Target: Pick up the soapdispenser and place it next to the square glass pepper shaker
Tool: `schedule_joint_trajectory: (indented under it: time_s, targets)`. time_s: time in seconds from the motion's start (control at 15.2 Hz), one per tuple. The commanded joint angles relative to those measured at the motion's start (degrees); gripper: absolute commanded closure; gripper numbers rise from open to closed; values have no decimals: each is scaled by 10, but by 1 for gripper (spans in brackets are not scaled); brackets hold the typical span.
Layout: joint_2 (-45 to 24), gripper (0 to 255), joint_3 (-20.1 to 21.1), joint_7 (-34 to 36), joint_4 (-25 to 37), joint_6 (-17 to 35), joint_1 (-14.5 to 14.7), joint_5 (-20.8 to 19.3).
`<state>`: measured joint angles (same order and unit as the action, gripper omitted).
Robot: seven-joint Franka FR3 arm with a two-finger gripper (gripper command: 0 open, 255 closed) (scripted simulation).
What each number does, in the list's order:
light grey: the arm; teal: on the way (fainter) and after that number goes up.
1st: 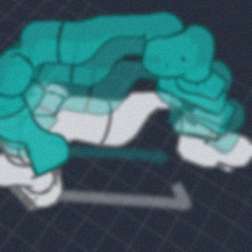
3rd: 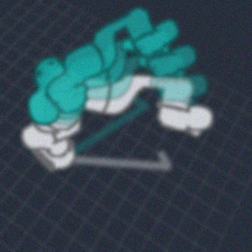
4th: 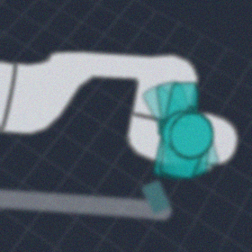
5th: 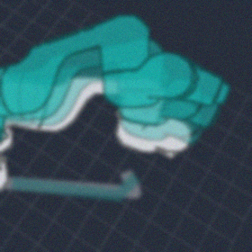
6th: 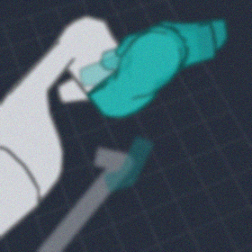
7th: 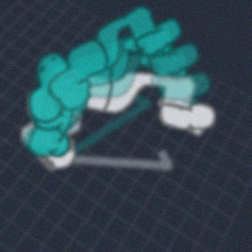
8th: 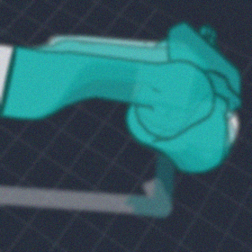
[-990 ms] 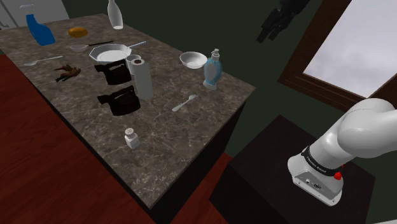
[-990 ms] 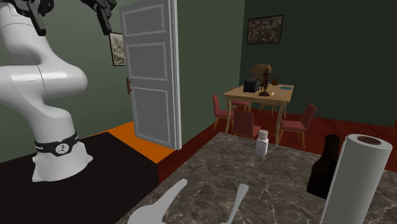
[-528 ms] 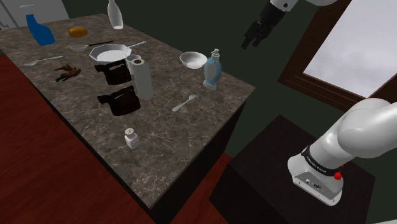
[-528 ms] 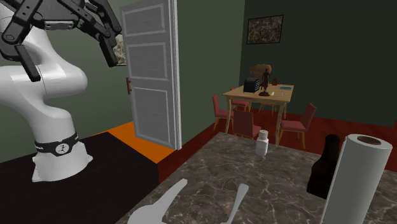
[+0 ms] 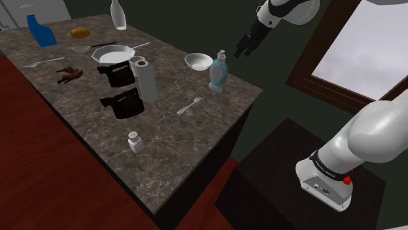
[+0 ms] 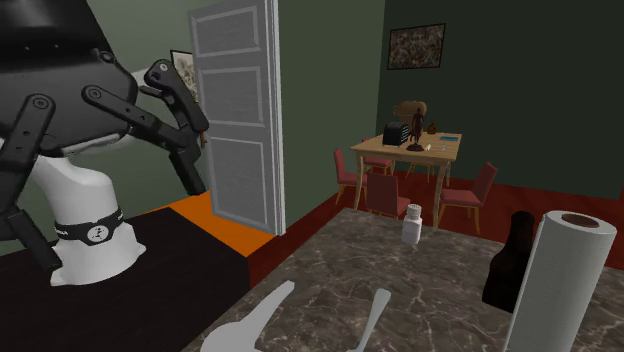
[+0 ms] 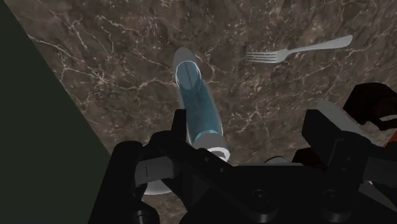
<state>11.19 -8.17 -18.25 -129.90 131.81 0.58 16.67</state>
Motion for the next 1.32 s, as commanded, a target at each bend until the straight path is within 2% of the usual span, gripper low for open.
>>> schedule_joint_trajectory:
  time_s: [0.0, 0.4, 0.86, 1.25]
  targets:
    - [-43, 0, -6, -23, 19, 20, 4, 24]
    - [-170, 0, -15, -99, 96, 54, 1, 102]
    - [-211, 0, -5, -116, 97, 93, 5, 128]
    - [-215, 0, -4, -117, 97, 96, 5, 131]
